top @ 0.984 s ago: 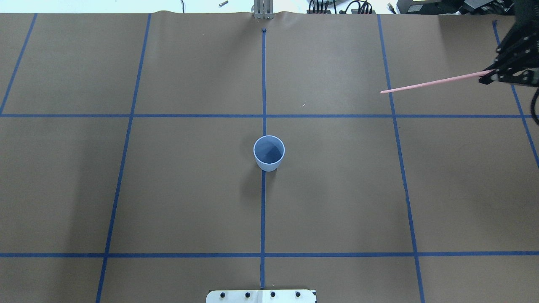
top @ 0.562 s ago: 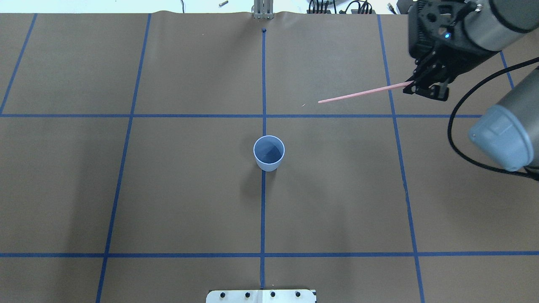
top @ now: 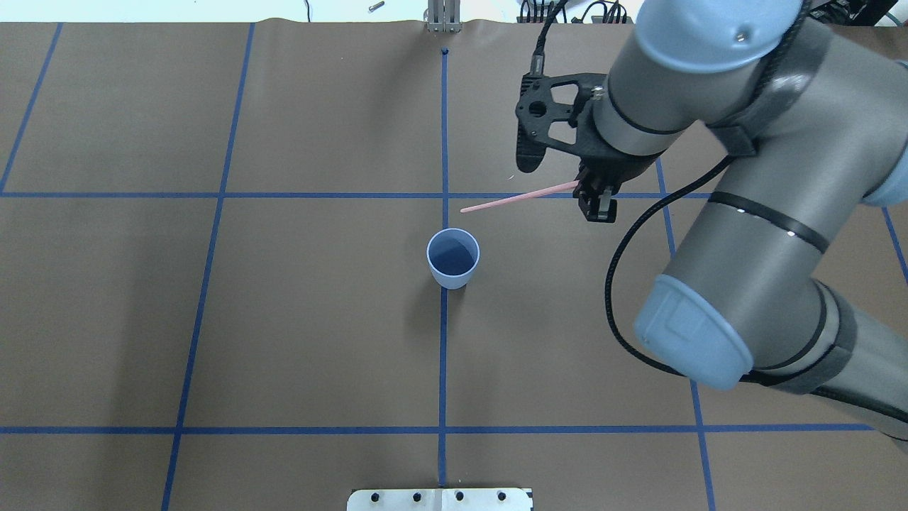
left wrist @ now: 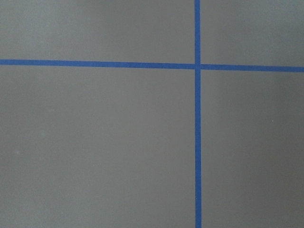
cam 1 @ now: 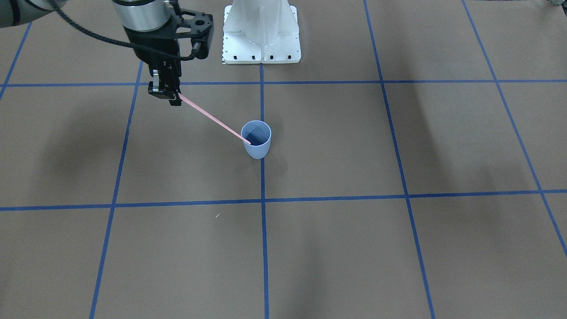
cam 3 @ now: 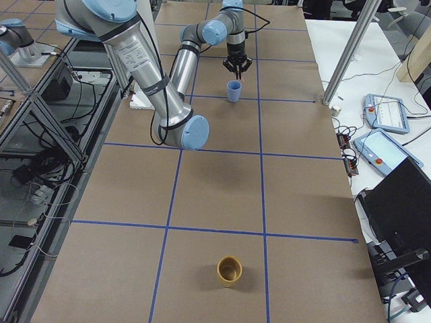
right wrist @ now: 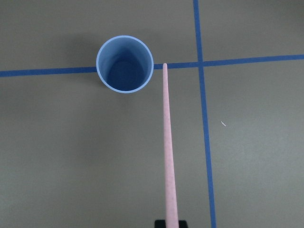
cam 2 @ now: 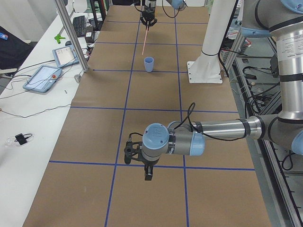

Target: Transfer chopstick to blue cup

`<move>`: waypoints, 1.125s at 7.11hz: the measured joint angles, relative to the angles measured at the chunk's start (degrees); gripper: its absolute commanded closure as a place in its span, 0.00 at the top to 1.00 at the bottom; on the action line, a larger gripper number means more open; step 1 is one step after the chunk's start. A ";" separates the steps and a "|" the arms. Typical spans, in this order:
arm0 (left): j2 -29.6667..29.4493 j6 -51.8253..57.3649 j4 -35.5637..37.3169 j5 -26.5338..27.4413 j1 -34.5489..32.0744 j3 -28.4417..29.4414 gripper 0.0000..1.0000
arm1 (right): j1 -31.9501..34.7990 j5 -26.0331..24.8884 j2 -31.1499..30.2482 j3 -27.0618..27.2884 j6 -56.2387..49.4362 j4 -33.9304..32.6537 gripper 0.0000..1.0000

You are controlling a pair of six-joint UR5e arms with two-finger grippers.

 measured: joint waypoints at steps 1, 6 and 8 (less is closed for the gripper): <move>-0.02 -0.02 -0.04 0.00 0.00 0.25 0.98 | -2.12 -1.83 1.43 -0.91 1.43 -1.84 0.00; 0.00 0.02 -0.37 0.00 0.00 0.97 0.98 | -7.85 -7.74 7.00 -2.79 2.36 -10.99 0.11; 0.00 0.02 -0.36 0.00 0.00 1.09 0.98 | -8.60 -8.63 7.38 -3.88 2.24 -10.43 0.16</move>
